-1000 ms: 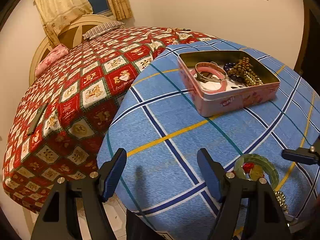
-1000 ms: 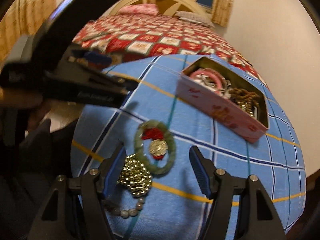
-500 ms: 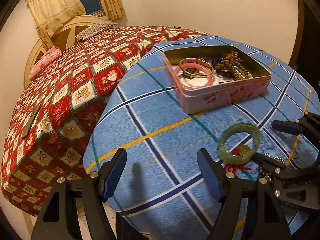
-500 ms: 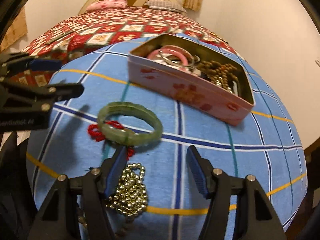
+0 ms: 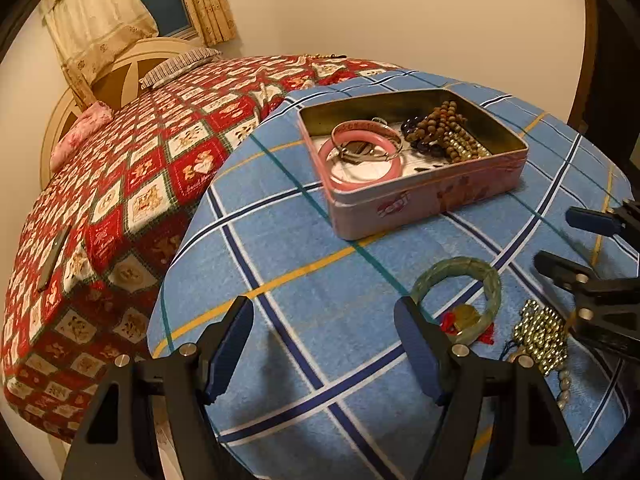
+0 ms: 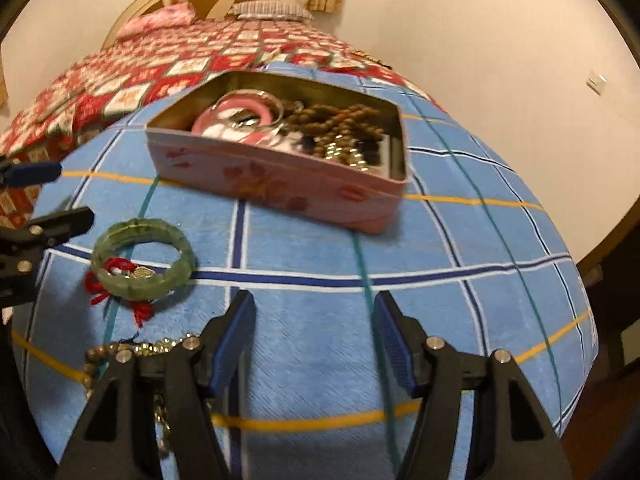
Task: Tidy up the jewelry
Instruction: 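Close the left tool on the green jade bangle while the right tool grasps the gold bead chain, then carry the jade bangle over the tin with the left tool while the right tool carries the gold chain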
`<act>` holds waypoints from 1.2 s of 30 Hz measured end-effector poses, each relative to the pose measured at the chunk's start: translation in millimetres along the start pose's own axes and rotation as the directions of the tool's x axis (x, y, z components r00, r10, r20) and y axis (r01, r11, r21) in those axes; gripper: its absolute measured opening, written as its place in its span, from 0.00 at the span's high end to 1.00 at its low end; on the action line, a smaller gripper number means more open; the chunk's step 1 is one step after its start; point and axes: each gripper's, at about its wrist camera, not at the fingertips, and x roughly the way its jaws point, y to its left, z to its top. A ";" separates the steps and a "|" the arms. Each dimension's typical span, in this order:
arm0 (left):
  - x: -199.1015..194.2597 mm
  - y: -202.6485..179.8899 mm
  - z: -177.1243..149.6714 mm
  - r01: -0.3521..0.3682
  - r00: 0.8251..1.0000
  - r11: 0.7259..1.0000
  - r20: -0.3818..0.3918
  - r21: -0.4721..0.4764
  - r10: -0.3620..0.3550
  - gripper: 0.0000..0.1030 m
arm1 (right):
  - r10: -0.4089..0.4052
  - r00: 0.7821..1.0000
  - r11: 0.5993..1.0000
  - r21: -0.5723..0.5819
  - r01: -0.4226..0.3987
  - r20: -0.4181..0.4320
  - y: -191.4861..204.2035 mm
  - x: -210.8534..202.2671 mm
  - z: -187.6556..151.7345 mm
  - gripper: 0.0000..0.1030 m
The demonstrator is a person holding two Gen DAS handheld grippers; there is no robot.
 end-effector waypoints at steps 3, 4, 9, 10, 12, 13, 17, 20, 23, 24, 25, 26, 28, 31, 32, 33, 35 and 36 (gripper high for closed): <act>-1.9 -4.6 1.6 0.017 1.000 1.000 0.013 0.005 -0.017 0.29 | 0.053 0.998 0.998 0.033 -0.054 0.031 -6.0 -19.5 -5.6 0.40; -2.4 -6.9 2.1 0.021 1.000 1.000 0.020 0.009 -0.021 0.29 | 0.071 0.997 0.997 0.032 -0.072 0.037 -4.8 -23.1 -6.7 0.43; 3.9 -17.8 2.0 0.043 0.999 0.998 0.014 0.035 -0.043 0.29 | 0.169 0.985 0.985 -0.044 -0.168 0.020 22.1 -35.5 -17.4 0.50; 5.8 -19.3 2.0 0.047 0.999 0.998 0.011 0.037 -0.047 0.31 | 0.175 0.985 0.983 -0.060 -0.174 0.002 27.3 -32.8 -19.0 0.53; 11.2 -22.7 1.4 0.074 0.997 0.996 -0.010 0.041 -0.074 0.47 | 0.169 0.985 0.983 -0.072 -0.170 -0.017 31.6 -26.8 -21.7 0.60; 15.1 -23.8 1.0 0.091 0.996 0.995 -0.029 0.037 -0.090 0.56 | 0.149 0.989 0.986 -0.067 -0.150 -0.013 30.0 -25.1 -22.8 0.62; 22.1 -25.2 -0.8 0.121 0.992 0.992 -0.048 0.022 -0.120 0.63 | 0.115 0.993 0.991 -0.061 -0.117 -0.033 24.5 -15.7 -24.2 0.70; 24.0 -26.3 -0.6 0.136 0.989 0.990 -0.054 0.022 -0.135 0.70 | 0.105 0.994 0.993 -0.056 -0.107 -0.041 21.7 -12.2 -27.7 0.75; 23.3 -26.8 -2.1 0.146 0.988 0.989 -0.053 0.025 -0.144 0.78 | 0.116 0.992 0.991 -0.059 -0.119 -0.041 22.2 -14.4 -27.7 0.85; 23.0 -26.9 -2.5 0.154 0.987 0.988 -0.053 0.026 -0.153 0.82 | 0.116 0.993 0.991 -0.064 -0.118 -0.039 23.9 -14.9 -28.1 0.89; 23.0 -27.7 -2.6 0.162 0.986 0.986 -0.054 0.028 -0.160 0.89 | 0.112 0.993 0.991 -0.069 -0.114 -0.037 25.3 -15.3 -27.8 0.89; 22.5 -29.0 -2.7 0.168 0.985 0.985 -0.054 0.033 -0.166 0.92 | 0.110 0.993 0.991 -0.070 -0.113 -0.035 25.7 -15.7 -28.0 0.89; 21.4 -30.1 -2.1 0.170 0.985 0.985 -0.050 0.040 -0.168 0.92 | 0.123 0.992 0.991 -0.056 -0.125 -0.033 23.6 -16.1 -27.9 0.91; 17.3 -29.7 -1.6 0.168 0.985 0.985 -0.039 0.044 -0.167 0.93 | 0.127 0.992 0.991 -0.040 -0.128 -0.017 21.1 -17.9 -25.8 0.93; 15.4 -29.5 -1.3 0.166 0.986 0.985 -0.033 0.047 -0.164 0.94 | 0.126 0.992 0.991 -0.038 -0.127 -0.011 20.5 -19.3 -25.3 0.93; 13.2 -29.3 -0.8 0.162 0.987 0.986 -0.027 0.049 -0.161 0.94 | 0.125 0.992 0.992 -0.036 -0.125 -0.006 20.2 -20.5 -24.7 0.93; 6.4 -27.7 1.4 0.154 0.988 0.987 -0.006 0.051 -0.154 0.94 | 0.120 0.993 0.992 -0.034 -0.120 0.009 19.2 -24.5 -22.7 0.93; 2.3 -26.1 3.2 0.152 0.988 0.987 0.005 0.049 -0.152 0.94 | 0.118 0.993 0.993 -0.032 -0.118 0.015 18.6 -26.3 -21.9 0.93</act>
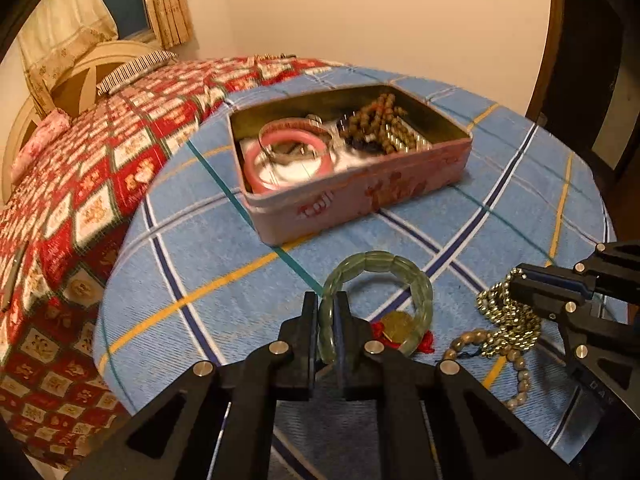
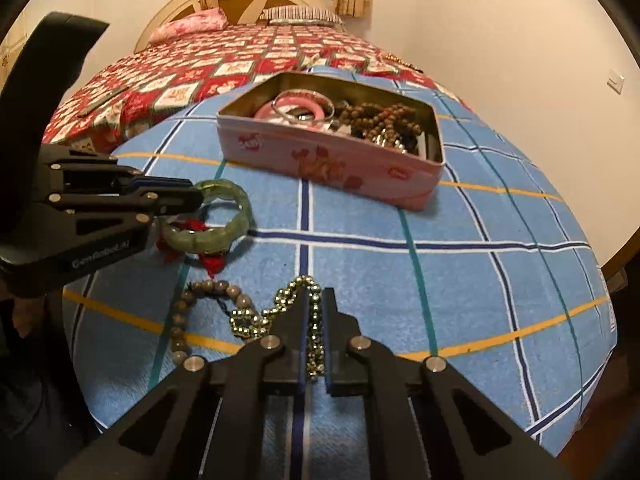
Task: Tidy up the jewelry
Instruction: 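Carry the jade bangle over the tin with the left tool while the right tool carries the gold chain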
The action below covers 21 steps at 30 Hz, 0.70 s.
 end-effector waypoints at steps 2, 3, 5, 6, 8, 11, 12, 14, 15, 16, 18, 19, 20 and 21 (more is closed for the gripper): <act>-7.3 2.0 3.6 -0.009 1.000 1.000 0.021 0.000 0.009 0.94 | 0.000 1.000 1.000 0.006 0.000 0.011 -1.0 -3.4 1.8 0.93; -11.4 3.5 5.2 -0.012 0.999 1.000 0.031 -0.001 0.012 0.94 | -0.001 1.000 1.000 0.007 0.001 0.015 -1.2 -4.3 2.4 0.93; -18.2 7.1 7.6 -0.014 0.999 1.000 0.047 -0.008 0.015 0.94 | -0.005 1.000 1.000 0.013 0.005 0.028 -3.3 -8.7 4.5 0.93; -20.4 8.2 8.3 -0.017 0.998 1.000 0.052 -0.010 0.017 0.94 | -0.007 0.999 1.000 0.017 0.006 0.034 -4.5 -10.5 5.2 0.93; -25.1 10.7 9.6 -0.014 0.998 1.000 0.061 -0.016 0.015 0.94 | -0.010 0.999 1.000 0.025 0.009 0.049 -7.6 -15.8 7.9 0.93; -30.8 13.2 12.2 -0.016 0.997 1.000 0.073 -0.020 0.018 0.94 | -0.015 0.997 0.999 0.033 0.013 0.070 -10.0 -23.9 10.6 0.93; -33.0 13.6 13.5 -0.015 0.997 1.000 0.077 -0.019 0.017 0.94 | -0.017 0.997 0.999 0.034 0.015 0.075 -10.6 -25.1 11.5 0.93; -36.1 14.0 15.3 -0.017 0.996 1.000 0.084 -0.018 0.019 0.94 | -0.022 0.996 0.999 0.034 0.019 0.088 -11.5 -29.3 14.8 0.93; -37.3 15.0 16.6 -0.022 0.996 1.000 0.087 -0.018 0.023 0.94 | -0.024 0.996 0.999 0.034 0.021 0.092 -11.9 -30.7 15.7 0.93; -37.8 15.4 17.5 -0.025 0.996 1.000 0.088 -0.016 0.026 0.94 | -0.028 0.995 0.999 0.036 0.024 0.100 -13.0 -33.3 17.2 0.93; -39.2 16.3 19.8 -0.046 0.995 0.999 0.090 -0.009 0.047 0.94 | -0.030 0.994 0.999 0.037 0.026 0.109 -14.4 -36.7 19.2 0.93; -40.2 17.2 21.6 -0.053 0.994 0.999 0.092 -0.006 0.053 0.94 | -0.035 0.993 0.999 0.034 0.031 0.114 -14.9 -38.7 21.1 0.93; -40.7 17.9 22.9 -0.056 0.994 0.998 0.094 -0.006 0.056 0.94 | -0.037 0.992 0.999 0.031 0.033 0.118 -15.2 -40.1 22.7 0.93; -41.9 19.6 25.4 -0.060 0.993 0.998 0.097 -0.007 0.060 0.94 | -0.039 0.992 0.999 0.029 0.036 0.121 -16.0 -41.3 24.6 0.93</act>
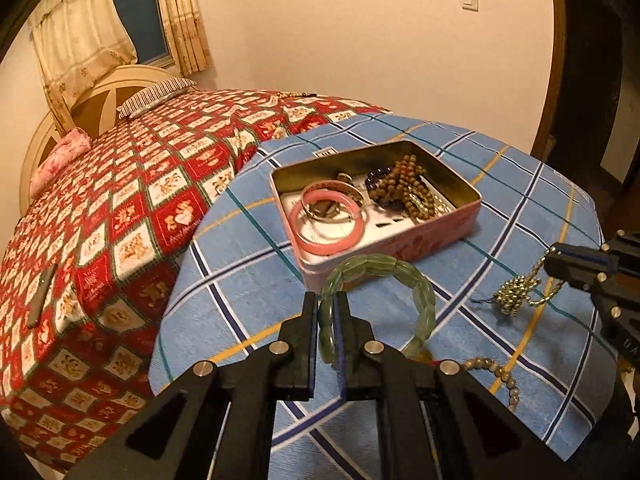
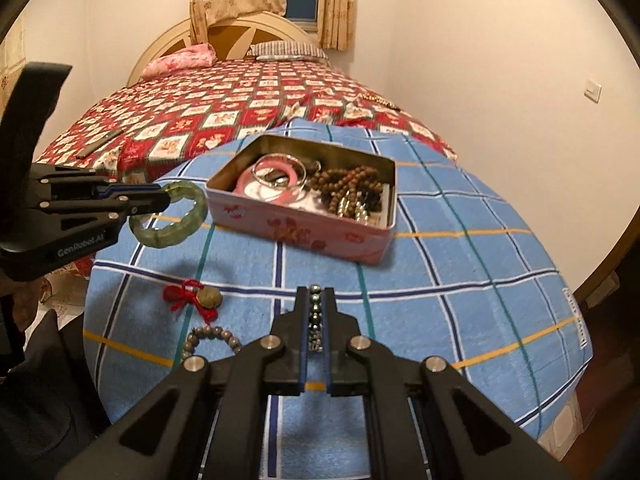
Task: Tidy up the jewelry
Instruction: 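Carry the jade bangle over the tin with the left tool while the right tool carries the gold chain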
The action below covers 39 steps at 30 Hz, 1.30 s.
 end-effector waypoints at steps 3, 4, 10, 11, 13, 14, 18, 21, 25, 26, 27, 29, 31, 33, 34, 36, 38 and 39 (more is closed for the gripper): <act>-2.2 4.9 8.1 -0.009 1.000 1.000 0.014 -0.001 0.009 0.94 | -0.010 1.000 1.000 -0.010 0.011 0.015 -3.0 -3.5 8.5 0.93; -3.6 7.0 11.3 -0.012 1.000 1.000 0.019 -0.002 0.012 0.94 | -0.014 1.000 1.000 -0.012 0.015 0.021 -4.4 -4.5 11.4 0.93; -7.1 13.8 29.1 -0.028 0.999 1.000 0.044 0.005 0.028 0.94 | -0.031 0.998 0.999 -0.027 0.032 0.057 -10.8 -11.2 29.7 0.93; -7.6 14.7 31.8 -0.031 0.998 0.999 0.048 0.009 0.031 0.94 | -0.035 0.997 0.999 -0.033 0.037 0.063 -11.4 -11.7 33.9 0.93; -7.3 16.2 38.2 -0.037 0.998 0.999 0.054 0.015 0.036 0.94 | -0.041 0.996 0.998 -0.041 0.044 0.074 -12.5 -12.6 41.1 0.93; -6.5 17.5 41.2 -0.040 0.998 0.999 0.055 0.016 0.039 0.94 | -0.044 0.996 0.998 -0.045 0.047 0.079 -13.8 -13.0 43.7 0.93; -1.6 22.0 51.7 -0.054 0.997 0.998 0.055 0.018 0.053 0.94 | -0.050 0.994 0.997 -0.055 0.056 0.098 -15.9 -12.7 57.6 0.93; 3.5 23.6 59.4 -0.057 0.997 0.998 0.055 0.020 0.056 0.94 | -0.050 0.993 0.997 -0.060 0.057 0.106 -17.6 -11.3 65.4 0.93; 10.1 21.6 67.6 -0.066 0.997 0.997 0.053 0.035 0.064 0.94 | -0.054 0.992 0.995 -0.072 0.063 0.116 -17.2 -7.1 77.3 0.93; 12.7 21.2 70.0 -0.067 0.997 0.997 0.051 0.039 0.065 0.94 | -0.055 0.992 0.995 -0.075 0.064 0.117 -17.1 -5.6 80.1 0.93; 14.4 21.1 71.7 -0.068 0.997 0.997 0.050 0.042 0.066 0.94 | -0.056 0.991 0.995 -0.078 0.066 0.118 -17.4 -4.4 82.8 0.93; 17.8 21.5 74.8 -0.070 0.997 0.997 0.046 0.046 0.068 0.94 | -0.059 0.991 0.994 -0.084 0.069 0.117 -17.2 0.0 89.0 0.93; 22.4 23.2 78.1 -0.068 0.997 0.997 0.040 0.045 0.066 0.94 | -0.061 0.992 0.994 -0.086 0.071 0.115 -17.5 4.4 93.6 0.93; 28.6 24.2 81.3 -0.074 0.997 0.996 0.032 0.049 0.072 0.94 | -0.061 0.992 0.993 -0.089 0.071 0.110 -17.2 10.0 98.3 0.93; 30.4 24.0 81.9 -0.076 0.997 0.996 0.029 0.050 0.075 0.94 | -0.063 0.992 0.993 -0.090 0.072 0.107 -17.0 12.4 99.8 0.93; 36.1 24.7 83.9 -0.084 0.996 0.995 0.020 0.055 0.083 0.94 | -0.064 0.993 0.993 -0.093 0.074 0.100 -16.9 17.5 102.1 0.93; 40.2 25.4 85.4 -0.084 0.996 0.995 0.015 0.055 0.084 0.94 | -0.066 0.994 0.993 -0.096 0.074 0.091 -16.9 22.6 104.6 0.93; 42.8 25.6 86.3 -0.084 0.996 0.995 0.011 0.057 0.083 0.94 | -0.066 0.994 0.993 -0.097 0.074 0.086 -17.3 24.8 105.5 0.93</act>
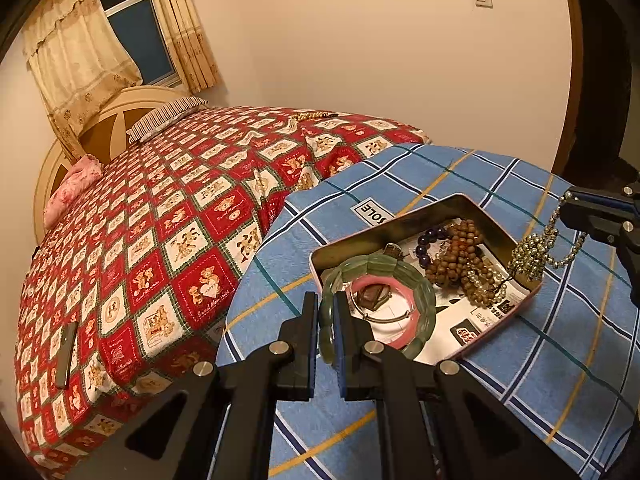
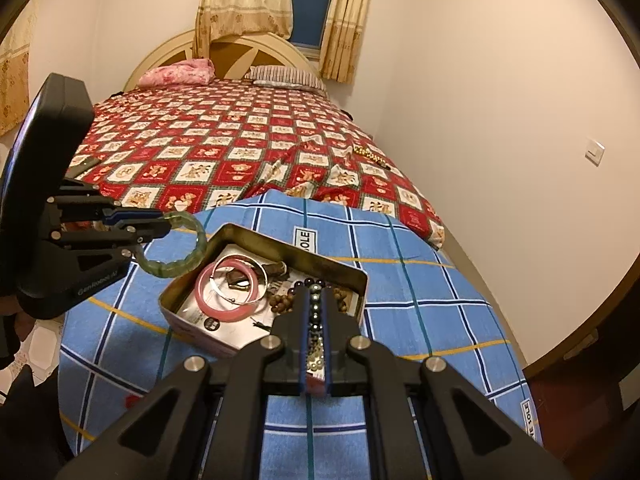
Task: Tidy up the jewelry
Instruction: 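Carry the jade bangle over the tin with the left tool while the right tool carries the gold chain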
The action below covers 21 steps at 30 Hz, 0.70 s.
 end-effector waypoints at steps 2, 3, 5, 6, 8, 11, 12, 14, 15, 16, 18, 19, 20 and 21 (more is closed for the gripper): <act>3.1 0.0 1.1 0.001 1.000 1.000 -0.004 0.001 -0.001 0.94 | 0.001 1.000 1.000 -0.001 -0.001 -0.009 -0.4 5.5 0.9 0.93; 5.8 -0.4 1.9 0.002 1.000 1.000 -0.008 0.002 -0.002 0.94 | 0.001 1.000 1.000 -0.001 -0.001 -0.015 -0.8 8.8 1.3 0.93; 10.1 -1.2 3.0 0.003 1.000 1.000 -0.015 -0.001 -0.003 0.94 | 0.000 1.000 1.000 -0.001 0.000 -0.022 -2.4 13.2 1.3 0.93; 12.4 -1.5 3.8 0.007 1.000 1.000 -0.019 -0.005 -0.008 0.94 | -0.001 1.000 1.000 0.000 0.001 -0.026 -3.1 15.7 1.3 0.93; 16.1 -2.5 5.4 0.010 1.000 1.000 -0.025 -0.010 -0.010 0.94 | -0.002 0.999 1.000 0.005 0.002 -0.033 -4.6 19.6 1.6 0.93; 21.7 -5.7 7.8 0.011 0.999 1.000 -0.031 -0.008 -0.011 0.94 | 0.000 0.999 1.000 0.019 0.000 -0.047 -7.7 27.4 1.0 0.93; 23.7 -6.9 8.7 0.010 0.999 1.000 -0.033 -0.006 -0.010 0.94 | -0.001 0.999 1.000 0.022 0.002 -0.051 -8.9 30.1 0.8 0.93; 27.1 -8.2 10.5 0.009 0.999 1.000 -0.038 -0.004 -0.009 0.94 | -0.002 0.998 1.000 0.025 0.004 -0.058 -10.6 34.0 0.8 0.93; 29.7 -8.9 11.8 0.008 0.999 1.000 -0.041 -0.003 -0.008 0.94 | -0.004 0.998 1.000 0.026 0.005 -0.060 -11.4 35.8 0.8 0.93; 31.0 -9.2 12.6 0.008 0.999 1.000 -0.042 -0.003 -0.008 0.94 | -0.005 0.998 1.000 0.026 0.007 -0.063 -12.2 38.2 1.0 0.93; 35.1 -10.4 14.5 0.005 0.999 1.000 -0.047 0.000 -0.005 0.94 | -0.007 0.998 1.000 0.028 0.009 -0.067 -13.3 41.7 1.1 0.93; 37.4 -11.1 15.4 0.004 0.999 1.000 -0.050 0.001 -0.004 0.94 | -0.008 0.998 1.000 0.028 0.010 -0.069 -13.6 43.4 1.2 0.93; 38.5 -11.6 16.0 0.004 0.999 1.000 -0.052 0.001 -0.004 0.94 | -0.009 0.997 1.000 0.027 0.011 -0.074 -14.0 46.0 1.6 0.93; 40.6 -12.5 16.7 0.003 0.999 1.000 -0.054 0.002 -0.002 0.94 | -0.010 0.997 1.000 0.027 0.012 -0.077 -14.3 47.7 1.5 0.93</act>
